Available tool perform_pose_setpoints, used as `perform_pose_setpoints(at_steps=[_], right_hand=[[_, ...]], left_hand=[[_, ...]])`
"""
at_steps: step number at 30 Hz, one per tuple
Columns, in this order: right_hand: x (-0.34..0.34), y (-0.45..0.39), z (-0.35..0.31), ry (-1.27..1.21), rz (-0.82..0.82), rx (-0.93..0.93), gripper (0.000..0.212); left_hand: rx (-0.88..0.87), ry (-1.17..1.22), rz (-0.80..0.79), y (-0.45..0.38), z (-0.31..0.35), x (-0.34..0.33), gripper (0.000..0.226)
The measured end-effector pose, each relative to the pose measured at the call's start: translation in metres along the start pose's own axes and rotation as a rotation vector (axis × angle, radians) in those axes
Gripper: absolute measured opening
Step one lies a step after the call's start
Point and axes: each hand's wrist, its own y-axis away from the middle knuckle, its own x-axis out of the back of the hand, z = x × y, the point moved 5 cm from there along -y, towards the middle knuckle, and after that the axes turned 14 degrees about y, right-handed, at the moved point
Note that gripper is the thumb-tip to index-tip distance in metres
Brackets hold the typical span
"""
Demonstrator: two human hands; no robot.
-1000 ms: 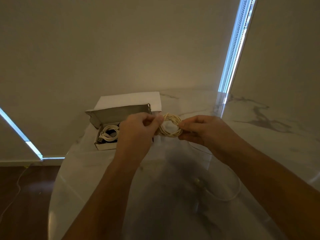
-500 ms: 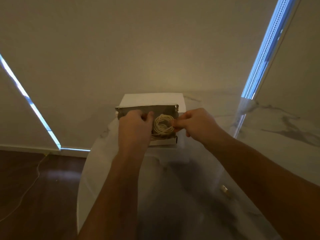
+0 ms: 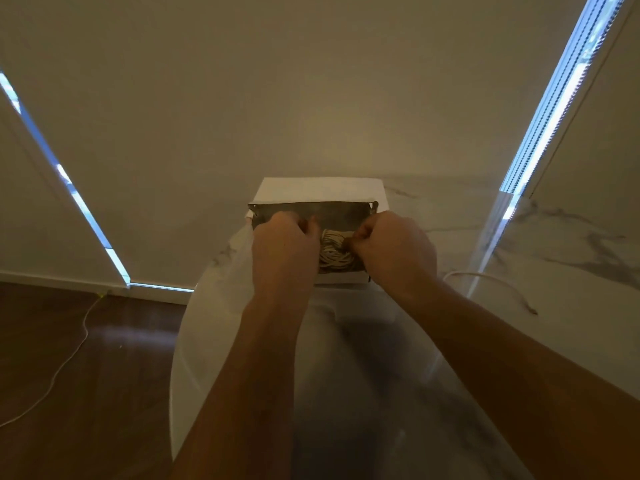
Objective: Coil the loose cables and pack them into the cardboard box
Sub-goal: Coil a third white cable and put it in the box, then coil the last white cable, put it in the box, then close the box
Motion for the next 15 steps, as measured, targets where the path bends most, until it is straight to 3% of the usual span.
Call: perform_pose_setpoints(at_steps=[6, 15], right_hand=[[0.002, 0.006, -0.009, 0.135, 0.07, 0.14, 0.023], [0.011, 0.01, 0.003, -0.079, 0.074, 0.175, 0.02]], left_hand=[[-0.012, -0.012, -0.01, 0.001, 0.0, -0.003, 0.036], [-0.106, 0.075, -0.077, 0.009, 0.015, -0.01, 0.039]])
